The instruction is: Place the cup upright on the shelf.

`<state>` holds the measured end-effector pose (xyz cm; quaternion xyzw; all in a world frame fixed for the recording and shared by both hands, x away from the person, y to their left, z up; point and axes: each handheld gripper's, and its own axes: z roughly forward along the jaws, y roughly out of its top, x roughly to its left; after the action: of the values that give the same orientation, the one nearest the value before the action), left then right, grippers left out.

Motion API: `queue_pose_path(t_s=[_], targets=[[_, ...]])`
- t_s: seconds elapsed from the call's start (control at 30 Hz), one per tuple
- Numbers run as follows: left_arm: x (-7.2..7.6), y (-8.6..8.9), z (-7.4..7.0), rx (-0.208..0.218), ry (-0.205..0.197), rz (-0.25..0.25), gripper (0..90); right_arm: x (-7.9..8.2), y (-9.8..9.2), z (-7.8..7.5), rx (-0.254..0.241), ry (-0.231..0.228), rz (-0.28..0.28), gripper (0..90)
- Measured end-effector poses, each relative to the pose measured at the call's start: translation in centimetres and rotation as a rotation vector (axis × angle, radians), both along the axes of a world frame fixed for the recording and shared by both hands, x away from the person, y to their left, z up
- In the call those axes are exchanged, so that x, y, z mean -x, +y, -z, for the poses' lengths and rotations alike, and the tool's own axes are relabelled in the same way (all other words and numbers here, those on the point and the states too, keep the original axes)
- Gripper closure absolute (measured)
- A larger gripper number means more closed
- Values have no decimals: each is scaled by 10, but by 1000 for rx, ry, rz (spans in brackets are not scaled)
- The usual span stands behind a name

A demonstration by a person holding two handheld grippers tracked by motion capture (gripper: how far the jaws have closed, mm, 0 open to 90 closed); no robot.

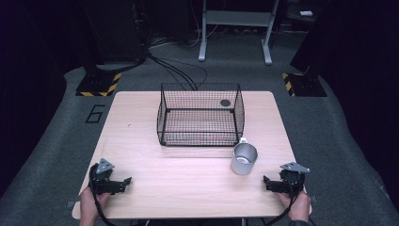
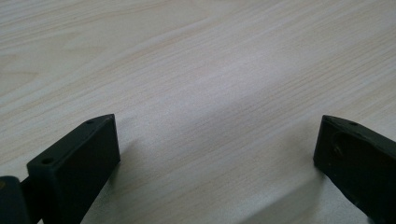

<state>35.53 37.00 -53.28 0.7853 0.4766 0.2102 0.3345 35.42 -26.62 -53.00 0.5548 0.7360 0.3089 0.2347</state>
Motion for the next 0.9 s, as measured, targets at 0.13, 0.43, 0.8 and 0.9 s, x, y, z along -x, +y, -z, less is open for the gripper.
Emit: queue_pose_path(t_s=[0.13,0.43,0.8,0.9], targets=[[0,0,0,-1,0,-1,3,-1,1,-1,1,16,15,0],[0,0,0,-4,5,-2,3,-1,3,-6,-10,66,65,0],[0,0,0,-3,3,-5,4,4,14,-26,-78,93,18,4],[0,0,0,-4,2,-6,4,6,20,-38,-72,79,-3,2]])
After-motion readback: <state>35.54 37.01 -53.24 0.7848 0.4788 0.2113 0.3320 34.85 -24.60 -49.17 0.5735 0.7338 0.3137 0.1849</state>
